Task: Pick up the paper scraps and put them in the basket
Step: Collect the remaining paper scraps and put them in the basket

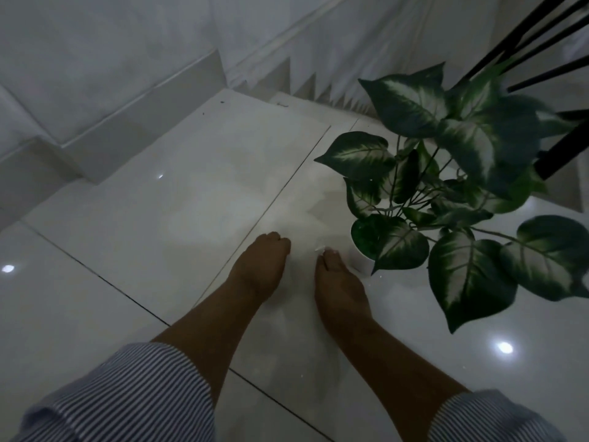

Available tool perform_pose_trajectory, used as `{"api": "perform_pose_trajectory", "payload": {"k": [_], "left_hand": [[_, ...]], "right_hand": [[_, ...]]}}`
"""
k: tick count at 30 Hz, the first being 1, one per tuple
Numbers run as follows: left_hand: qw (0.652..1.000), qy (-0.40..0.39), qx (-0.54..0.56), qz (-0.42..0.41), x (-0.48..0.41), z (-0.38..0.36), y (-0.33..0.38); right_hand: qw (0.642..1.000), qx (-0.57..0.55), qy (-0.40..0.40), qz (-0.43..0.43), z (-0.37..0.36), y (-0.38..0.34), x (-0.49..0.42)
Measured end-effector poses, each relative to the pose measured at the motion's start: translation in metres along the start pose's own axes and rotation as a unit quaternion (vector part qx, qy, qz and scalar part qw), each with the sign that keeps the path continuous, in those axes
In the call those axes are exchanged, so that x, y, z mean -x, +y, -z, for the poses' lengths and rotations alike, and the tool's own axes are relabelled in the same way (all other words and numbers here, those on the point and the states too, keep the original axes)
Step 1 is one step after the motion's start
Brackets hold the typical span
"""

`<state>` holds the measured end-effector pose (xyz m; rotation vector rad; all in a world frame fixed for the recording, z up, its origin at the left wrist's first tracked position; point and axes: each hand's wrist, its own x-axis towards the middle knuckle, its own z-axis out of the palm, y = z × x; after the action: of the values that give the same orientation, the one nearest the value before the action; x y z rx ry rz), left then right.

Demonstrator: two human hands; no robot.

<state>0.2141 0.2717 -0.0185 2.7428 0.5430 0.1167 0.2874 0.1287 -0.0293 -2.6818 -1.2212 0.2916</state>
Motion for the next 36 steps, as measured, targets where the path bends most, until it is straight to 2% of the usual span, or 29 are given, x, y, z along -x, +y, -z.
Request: {"api": "perform_pose_trajectory", "payload": {"k": [3, 6, 8, 9, 11, 13, 15, 18, 23, 27, 29, 32, 36], "left_hand": [[0.998, 0.023, 0.044, 0.039, 0.026, 0.005, -0.006], [0.995, 0.024, 0.064, 0.070, 0.061, 0.018, -0.002], [0.993, 0.003, 0.079, 0.086, 0.087, 0.036, 0.005], [0.992, 0.001, 0.086, 0.087, 0.099, 0.043, 0.007], [0.992, -0.002, 0.091, 0.084, 0.118, 0.051, 0.006], [0.992, -0.001, 0.085, 0.093, 0.134, 0.058, 0.005], [0.991, 0.004, 0.088, 0.105, 0.146, 0.060, 0.002], [0.989, 0.006, 0.090, 0.121, 0.167, 0.061, 0.005], [0.986, 0.005, 0.100, 0.133, 0.201, 0.065, 0.005], [0.981, 0.043, 0.113, 0.154, 0.219, 0.072, -0.006], [0.978, 0.052, 0.117, 0.163, 0.232, 0.076, -0.016], [0.975, 0.066, 0.113, 0.177, 0.260, 0.095, -0.039], [0.965, 0.108, 0.087, 0.224, 0.329, 0.144, -0.089]], "right_hand": [[1.000, 0.007, 0.018, -0.001, 0.005, -0.002, 0.003], [0.997, 0.060, 0.026, 0.040, 0.025, -0.002, 0.005], [0.998, 0.015, 0.025, 0.063, 0.028, 0.008, 0.013], [0.997, -0.042, -0.021, 0.064, 0.031, 0.009, 0.021], [0.989, -0.150, -0.002, -0.002, 0.038, 0.021, 0.039], [0.976, -0.202, -0.034, -0.078, 0.047, 0.033, 0.068], [0.968, -0.222, -0.071, -0.095, 0.050, 0.042, 0.094], [0.974, -0.178, -0.108, -0.091, 0.038, 0.045, 0.125], [0.989, -0.118, -0.070, -0.045, 0.017, 0.040, 0.136], [0.998, -0.044, -0.049, -0.022, 0.014, 0.032, 0.133], [0.998, -0.048, -0.046, -0.019, 0.016, 0.020, 0.132], [0.991, -0.122, -0.050, 0.011, 0.025, -0.030, 0.125], [0.960, -0.269, -0.050, 0.067, 0.040, -0.158, 0.122]]}}
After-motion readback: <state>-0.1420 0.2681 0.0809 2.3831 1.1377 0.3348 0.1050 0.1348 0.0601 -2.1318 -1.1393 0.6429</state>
